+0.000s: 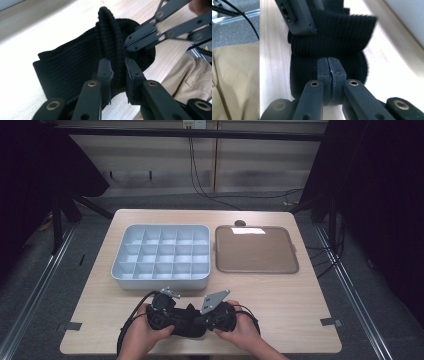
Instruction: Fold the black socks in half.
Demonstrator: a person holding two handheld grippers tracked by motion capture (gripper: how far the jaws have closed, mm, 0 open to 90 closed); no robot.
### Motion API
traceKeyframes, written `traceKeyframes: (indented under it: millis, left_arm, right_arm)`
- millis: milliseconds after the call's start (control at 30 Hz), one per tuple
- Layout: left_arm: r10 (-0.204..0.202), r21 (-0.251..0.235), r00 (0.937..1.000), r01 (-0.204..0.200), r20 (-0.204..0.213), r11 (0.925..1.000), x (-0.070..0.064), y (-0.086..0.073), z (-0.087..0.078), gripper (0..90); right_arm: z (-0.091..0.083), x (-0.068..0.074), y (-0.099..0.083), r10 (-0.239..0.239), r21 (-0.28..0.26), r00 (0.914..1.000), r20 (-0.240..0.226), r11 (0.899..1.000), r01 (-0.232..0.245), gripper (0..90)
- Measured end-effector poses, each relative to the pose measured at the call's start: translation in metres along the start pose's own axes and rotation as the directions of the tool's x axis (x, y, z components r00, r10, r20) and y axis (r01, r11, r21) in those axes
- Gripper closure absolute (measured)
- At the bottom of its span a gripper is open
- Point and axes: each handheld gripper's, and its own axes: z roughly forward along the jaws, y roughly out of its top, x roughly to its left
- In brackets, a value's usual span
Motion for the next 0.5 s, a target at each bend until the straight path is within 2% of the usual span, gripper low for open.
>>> traceKeyframes:
  millis: [133, 500]
  left_arm:
    - [0.001, 0.002, 1.0, -0.001, -0.002, 1.0, -0.001, 0.001, 0.0, 76.5]
    - [-0.001, 0.002, 1.0, 0.001, 0.001, 1.0, 0.0, 0.002, 0.001, 76.4]
  right_arm:
    - [-0.01, -0.004, -0.001, 0.028, -0.014, 0.9996, 0.003, 1.0, -0.028, 89.4]
    - [-0.027, -0.009, -0.011, 0.042, -0.014, 0.999, 0.013, 0.999, -0.042, 90.0]
